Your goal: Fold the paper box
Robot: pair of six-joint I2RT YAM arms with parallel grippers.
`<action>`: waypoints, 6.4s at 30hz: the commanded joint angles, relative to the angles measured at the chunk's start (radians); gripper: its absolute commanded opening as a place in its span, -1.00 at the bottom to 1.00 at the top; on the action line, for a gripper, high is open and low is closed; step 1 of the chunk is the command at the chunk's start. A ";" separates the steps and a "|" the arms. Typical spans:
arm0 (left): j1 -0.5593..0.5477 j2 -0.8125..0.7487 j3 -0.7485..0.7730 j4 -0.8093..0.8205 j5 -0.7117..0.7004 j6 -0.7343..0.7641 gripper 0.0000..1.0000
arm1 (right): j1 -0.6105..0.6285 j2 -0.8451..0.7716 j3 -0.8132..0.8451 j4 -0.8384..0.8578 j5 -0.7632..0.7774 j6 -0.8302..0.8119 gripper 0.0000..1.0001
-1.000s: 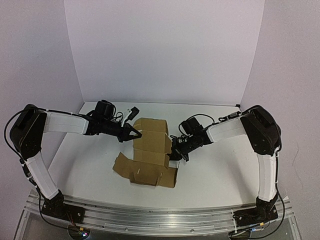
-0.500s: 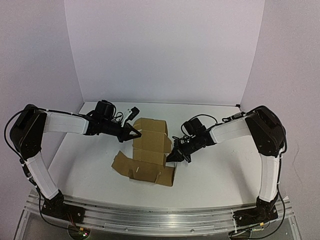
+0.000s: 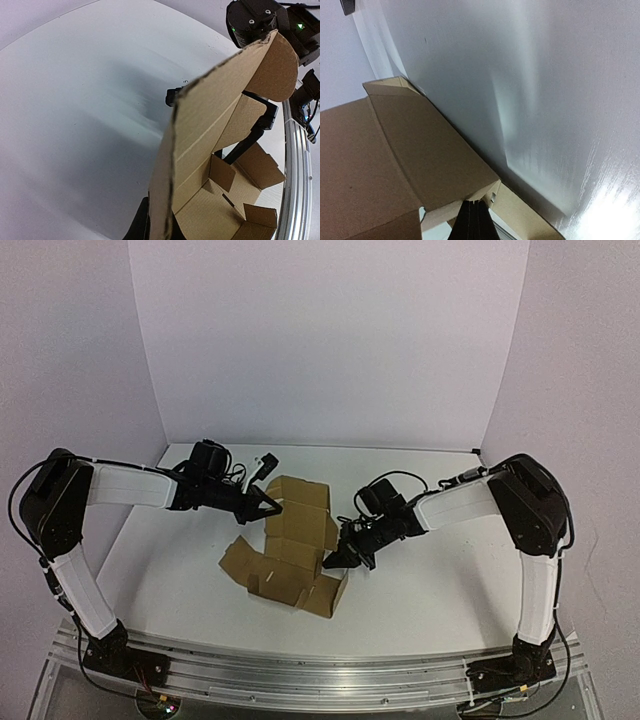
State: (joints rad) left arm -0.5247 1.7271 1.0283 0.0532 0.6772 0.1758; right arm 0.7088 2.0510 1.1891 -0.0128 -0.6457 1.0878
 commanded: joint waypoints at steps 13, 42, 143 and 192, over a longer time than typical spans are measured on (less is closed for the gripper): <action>-0.005 -0.053 0.023 0.032 0.036 -0.047 -1.00 | 0.033 0.029 -0.063 0.305 0.099 0.194 -1.00; 0.005 -0.068 0.012 -0.025 0.050 0.193 -1.00 | -0.001 -0.490 0.031 -0.274 0.602 -0.686 -0.27; 0.117 0.179 -0.070 0.250 0.338 0.176 0.50 | 0.082 -0.430 0.012 0.007 0.385 -1.001 -0.97; 0.113 0.016 0.102 -0.257 0.283 0.225 0.43 | 0.100 -0.398 -0.109 0.135 0.715 -0.935 -1.00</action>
State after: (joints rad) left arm -0.4436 1.8377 1.0633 -0.0586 0.9461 0.4059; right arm 0.8059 1.6653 1.0890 0.0823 0.0561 0.1865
